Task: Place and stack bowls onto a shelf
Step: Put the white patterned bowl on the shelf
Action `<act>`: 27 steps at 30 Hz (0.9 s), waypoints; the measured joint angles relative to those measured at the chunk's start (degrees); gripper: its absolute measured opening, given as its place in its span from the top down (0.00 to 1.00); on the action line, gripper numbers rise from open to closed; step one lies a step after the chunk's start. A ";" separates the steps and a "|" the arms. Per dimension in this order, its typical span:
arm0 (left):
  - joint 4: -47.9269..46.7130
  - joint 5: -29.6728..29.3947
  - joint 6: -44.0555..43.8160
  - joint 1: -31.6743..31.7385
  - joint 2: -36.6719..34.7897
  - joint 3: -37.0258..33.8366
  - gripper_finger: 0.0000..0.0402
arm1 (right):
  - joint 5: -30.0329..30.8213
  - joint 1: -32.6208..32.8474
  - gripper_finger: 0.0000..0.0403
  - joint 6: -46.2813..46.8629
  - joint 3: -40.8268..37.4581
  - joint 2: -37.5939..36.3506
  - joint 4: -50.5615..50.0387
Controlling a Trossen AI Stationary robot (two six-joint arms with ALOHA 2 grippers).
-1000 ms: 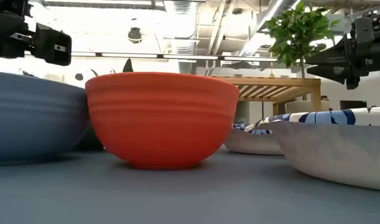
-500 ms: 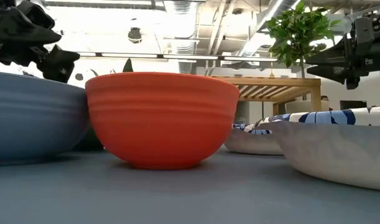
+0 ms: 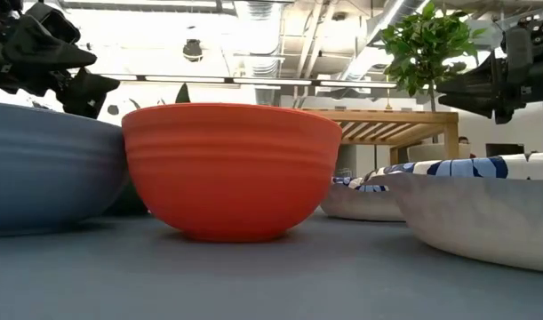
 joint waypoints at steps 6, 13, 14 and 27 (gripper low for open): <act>1.36 -7.52 -1.27 0.00 0.00 -0.02 0.52 | -0.26 -0.66 0.44 -1.13 0.00 0.00 0.70; 2.80 -15.98 -1.69 -0.01 -0.03 -0.02 0.52 | -0.41 -0.66 0.44 10.83 0.00 0.00 2.49; 2.76 -17.55 -1.53 0.00 -0.04 -0.02 0.52 | -0.41 -0.66 0.44 11.19 0.00 0.00 2.49; 2.55 -26.31 -3.84 0.00 0.04 0.00 0.52 | 8.46 -0.68 0.44 14.02 0.51 0.00 3.34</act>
